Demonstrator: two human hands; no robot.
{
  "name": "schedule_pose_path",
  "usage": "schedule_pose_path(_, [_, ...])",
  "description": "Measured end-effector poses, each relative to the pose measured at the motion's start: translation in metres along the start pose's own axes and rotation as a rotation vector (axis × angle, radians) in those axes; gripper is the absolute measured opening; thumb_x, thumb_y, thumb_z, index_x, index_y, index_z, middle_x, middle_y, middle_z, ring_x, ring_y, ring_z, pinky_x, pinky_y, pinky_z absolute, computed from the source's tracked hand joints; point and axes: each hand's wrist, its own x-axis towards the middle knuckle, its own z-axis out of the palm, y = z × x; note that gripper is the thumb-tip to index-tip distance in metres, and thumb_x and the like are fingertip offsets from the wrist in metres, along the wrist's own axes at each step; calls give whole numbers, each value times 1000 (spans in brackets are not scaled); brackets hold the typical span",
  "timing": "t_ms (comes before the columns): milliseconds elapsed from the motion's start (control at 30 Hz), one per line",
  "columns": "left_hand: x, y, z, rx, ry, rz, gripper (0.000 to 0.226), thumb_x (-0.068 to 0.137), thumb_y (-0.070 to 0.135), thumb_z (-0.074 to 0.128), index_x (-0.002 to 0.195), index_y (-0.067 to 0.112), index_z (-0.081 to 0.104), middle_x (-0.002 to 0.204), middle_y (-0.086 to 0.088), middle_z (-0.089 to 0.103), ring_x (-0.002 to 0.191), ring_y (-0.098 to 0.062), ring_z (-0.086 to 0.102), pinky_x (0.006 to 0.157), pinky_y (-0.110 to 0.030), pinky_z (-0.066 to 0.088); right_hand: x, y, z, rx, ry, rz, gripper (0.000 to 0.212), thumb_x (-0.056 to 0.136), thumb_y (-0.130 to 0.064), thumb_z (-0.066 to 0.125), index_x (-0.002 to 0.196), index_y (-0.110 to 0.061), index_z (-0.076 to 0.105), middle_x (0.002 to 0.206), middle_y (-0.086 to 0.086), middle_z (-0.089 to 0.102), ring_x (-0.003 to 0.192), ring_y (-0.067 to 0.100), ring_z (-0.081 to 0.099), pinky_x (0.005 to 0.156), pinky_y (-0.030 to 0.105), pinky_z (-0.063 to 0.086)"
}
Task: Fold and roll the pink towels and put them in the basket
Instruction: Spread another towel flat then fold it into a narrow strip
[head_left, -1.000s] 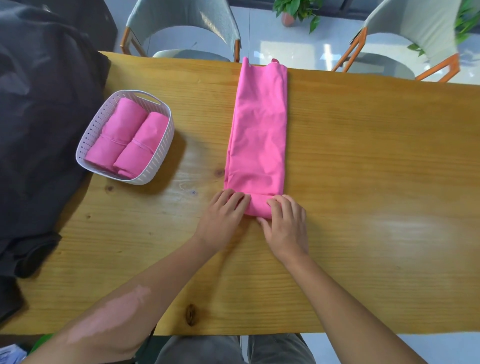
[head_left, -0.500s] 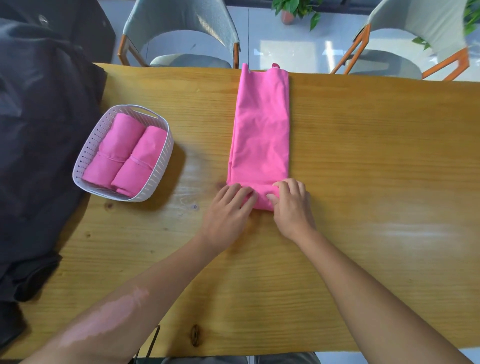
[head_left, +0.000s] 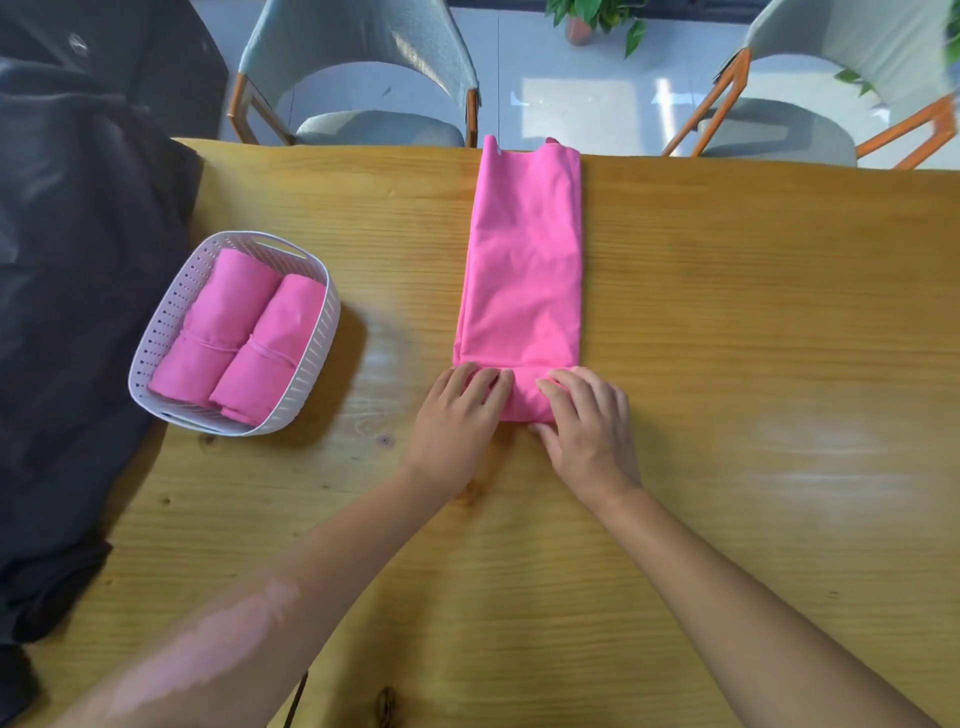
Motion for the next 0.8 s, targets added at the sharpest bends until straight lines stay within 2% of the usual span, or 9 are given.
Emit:
schedule_pose_path(100, [15,-7,-2,-74,-82,-32,42,91,8,55,132,5,61,121,-10,67,114,-34,60,99,-43,48,10,8,-1,32,-27,-19,56,78,-25,81,129,-10,64,126,6,64,125,29,55,103,44,43])
schedule_pose_path(200, [31,-16,-1,-123,-135,-46,46,96,13,58,141,8,54,130,-8,64,127,-33,52,106,-41,41,22,11,-2,84,-42,8,52,81,-23,79,128,-7,64,124,7,65,123,31,56,102,45,46])
schedule_pose_path(267, [32,-18,-2,-92,-75,-6,45,97,11,54,142,7,54,138,-9,61,135,-34,48,113,-43,38,30,14,-4,112,-83,46,49,84,-24,76,128,-7,63,125,8,65,123,31,56,102,45,44])
schedule_pose_path(400, [21,-20,9,-50,190,120,42,97,3,50,138,7,59,138,-12,59,133,-35,50,114,-47,37,61,26,-7,174,-260,153,47,95,-34,62,136,-13,56,133,4,61,127,26,50,103,40,36])
schedule_pose_path(533, [28,-22,17,49,155,85,55,95,4,54,149,5,47,151,-13,49,147,-35,35,121,-47,29,92,36,-2,261,-379,262,47,99,-42,53,139,-17,53,138,4,57,127,26,47,103,40,39])
schedule_pose_path(600, [40,-22,16,56,112,47,56,92,4,52,148,3,47,151,-14,49,147,-36,35,120,-48,30,100,34,0,273,-316,288,42,100,-40,54,134,-16,57,131,6,59,122,29,49,100,42,41])
schedule_pose_path(700, [58,-24,15,72,78,7,53,92,6,53,145,2,50,145,-16,54,141,-39,42,117,-49,34,95,26,-2,144,5,193,30,95,-30,61,119,-12,64,118,7,63,112,32,56,93,43,45])
schedule_pose_path(767, [67,-27,15,81,62,0,52,93,9,56,144,1,51,141,-16,57,138,-40,46,115,-49,37,88,22,-2,55,143,107,31,94,-29,63,119,-10,65,122,8,63,116,31,56,99,43,43])
schedule_pose_path(800, [71,-28,14,82,53,-1,50,94,10,55,143,1,52,139,-16,58,136,-40,48,114,-49,38,83,21,0,25,150,54,34,94,-29,65,121,-9,65,125,9,63,119,31,55,103,44,42])
